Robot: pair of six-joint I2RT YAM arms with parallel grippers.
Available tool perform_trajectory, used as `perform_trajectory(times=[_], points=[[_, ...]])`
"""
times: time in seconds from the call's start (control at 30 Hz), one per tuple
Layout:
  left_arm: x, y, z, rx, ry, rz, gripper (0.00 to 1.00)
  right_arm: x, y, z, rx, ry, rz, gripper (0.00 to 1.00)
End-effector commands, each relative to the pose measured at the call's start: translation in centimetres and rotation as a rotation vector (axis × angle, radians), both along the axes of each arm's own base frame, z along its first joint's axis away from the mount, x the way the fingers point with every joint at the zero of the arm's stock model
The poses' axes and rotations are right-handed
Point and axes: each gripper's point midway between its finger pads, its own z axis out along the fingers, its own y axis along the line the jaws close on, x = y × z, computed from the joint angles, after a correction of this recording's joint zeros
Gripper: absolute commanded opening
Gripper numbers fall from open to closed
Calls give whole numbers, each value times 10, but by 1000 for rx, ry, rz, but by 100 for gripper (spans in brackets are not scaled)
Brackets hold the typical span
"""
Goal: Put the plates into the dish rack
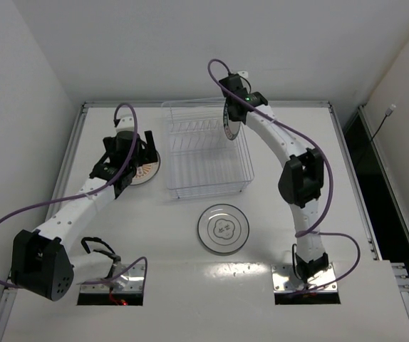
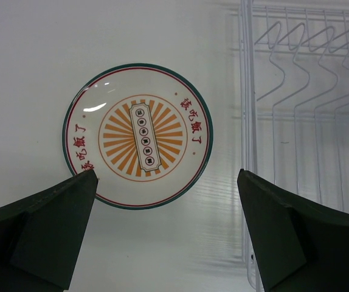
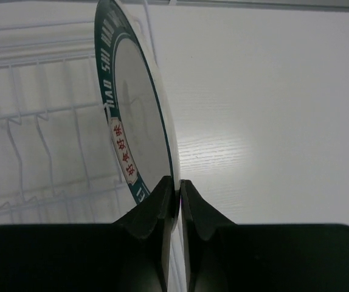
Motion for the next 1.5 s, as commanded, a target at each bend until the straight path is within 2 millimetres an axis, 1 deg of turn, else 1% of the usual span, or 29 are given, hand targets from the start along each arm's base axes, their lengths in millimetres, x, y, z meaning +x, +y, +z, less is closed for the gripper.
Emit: perform_trajectory(times=[0.0,0.1,0.13,0.27,0.3,0.33,0.37,0.4,0.43,0.47,0.5,0.53,0.57,0.6,0.63,0.67,0.7,0.73,0.77,0.8,0.83,0.87,0.9,0.93,1.13,1.27,1.3,1.33,1.47], points=[[6,-3,20,-12,-45,10,100,1,9,12,-21,-23,0,10],[6,-1,20,-8,-46,18,100,-1,17,-3,11,16,30,29],[6,-1,20,-8,-46,19,100,-3,17,-1,12,15,30,31],[6,2,20,0,-49,35,100,-22,15,13,50,24,52,44],[5,2,15,6,-30,35,100,-28,9,35,70,-4,51,44],[7,6,20,7,-44,61,100,-37,6,38,72,11,58,45],[5,8,19,15,-38,71,100,-46,4,47,83,8,66,45],[6,10,17,17,-28,85,100,-64,-8,65,97,-7,66,45],[6,13,18,27,-32,104,100,-77,-4,72,137,-6,103,45],[4,14,16,32,-21,104,100,-97,-14,49,145,57,114,45],[4,16,13,40,-14,113,100,-111,-15,49,187,58,145,48],[6,15,17,37,-22,113,100,-135,-6,83,333,-17,227,53],[5,15,15,32,-16,117,100,-160,-19,41,370,77,217,57],[5,15,15,32,-15,117,100,-178,-22,33,432,97,235,62],[4,17,16,37,-17,126,100,-201,-12,24,545,147,307,70],[4,17,16,37,-17,127,100,-219,-13,32,627,109,336,74],[4,17,19,33,-26,127,100,-245,-29,-19,682,219,278,76],[4,17,19,33,-26,127,100,-266,-20,-29,783,271,323,78],[4,17,19,33,-26,127,100,-291,-23,-67,839,348,281,80],[4,17,19,33,-26,127,100,-304,-21,-71,922,365,291,81],[1,18,18,33,-27,127,100,-314,-20,-82,969,392,280,81],[1,20,19,38,-29,137,100,-328,-19,-102,1016,437,240,81],[1,20,19,38,-29,137,100,-334,-17,-107,1038,446,233,79],[0,23,16,48,-23,148,100,-345,-16,-120,1061,483,207,79],[-1,24,16,52,-25,156,100,-371,-8,-154,1116,586,131,78],[-1,26,16,57,-27,165,100,-370,-6,-162,1117,609,122,78],[-1,26,16,57,-27,165,100,-362,-2,-161,1127,584,134,77],[-1,26,16,57,-27,165,100,-361,1,-163,1128,595,139,77],[-1,26,16,57,-27,165,100,-353,15,-176,1104,689,170,66]])
